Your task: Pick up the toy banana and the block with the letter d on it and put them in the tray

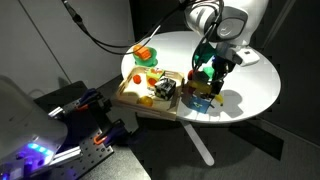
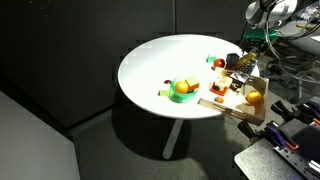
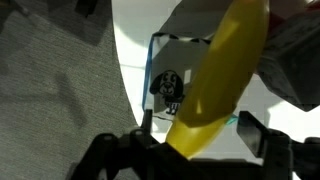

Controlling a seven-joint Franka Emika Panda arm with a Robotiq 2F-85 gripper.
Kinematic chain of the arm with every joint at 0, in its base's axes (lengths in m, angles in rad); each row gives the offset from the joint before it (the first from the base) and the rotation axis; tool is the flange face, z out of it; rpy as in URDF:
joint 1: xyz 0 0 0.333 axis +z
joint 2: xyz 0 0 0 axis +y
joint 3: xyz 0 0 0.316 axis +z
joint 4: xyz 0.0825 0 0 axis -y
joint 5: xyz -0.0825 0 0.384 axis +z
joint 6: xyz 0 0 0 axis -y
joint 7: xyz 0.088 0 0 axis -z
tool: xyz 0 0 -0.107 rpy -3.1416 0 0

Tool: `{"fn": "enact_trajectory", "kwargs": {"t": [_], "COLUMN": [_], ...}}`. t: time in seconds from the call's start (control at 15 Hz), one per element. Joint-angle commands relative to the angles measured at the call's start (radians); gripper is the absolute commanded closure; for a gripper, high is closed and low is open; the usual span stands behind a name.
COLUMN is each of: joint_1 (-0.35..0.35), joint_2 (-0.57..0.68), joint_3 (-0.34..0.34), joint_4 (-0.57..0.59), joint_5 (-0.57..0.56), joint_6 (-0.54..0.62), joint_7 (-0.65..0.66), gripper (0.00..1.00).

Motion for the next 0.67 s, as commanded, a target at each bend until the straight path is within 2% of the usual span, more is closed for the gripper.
{"fn": "enact_trajectory", "kwargs": {"t": [0.0, 0.33, 0.6], "joint_1": [0.006, 0.012, 0.015], "joint_2": [0.011, -0.024, -0.055], "joint_3": [-0.001, -0.002, -0.007], "joint_4": [0.017, 0.002, -0.004], "joint_5": [0.011, 0.001, -0.007], "joint_6": [0.008, 0.009, -0.004], "joint_7": [0.012, -0.01, -0.013], "gripper": [0.44, 0.82, 0.82]}}
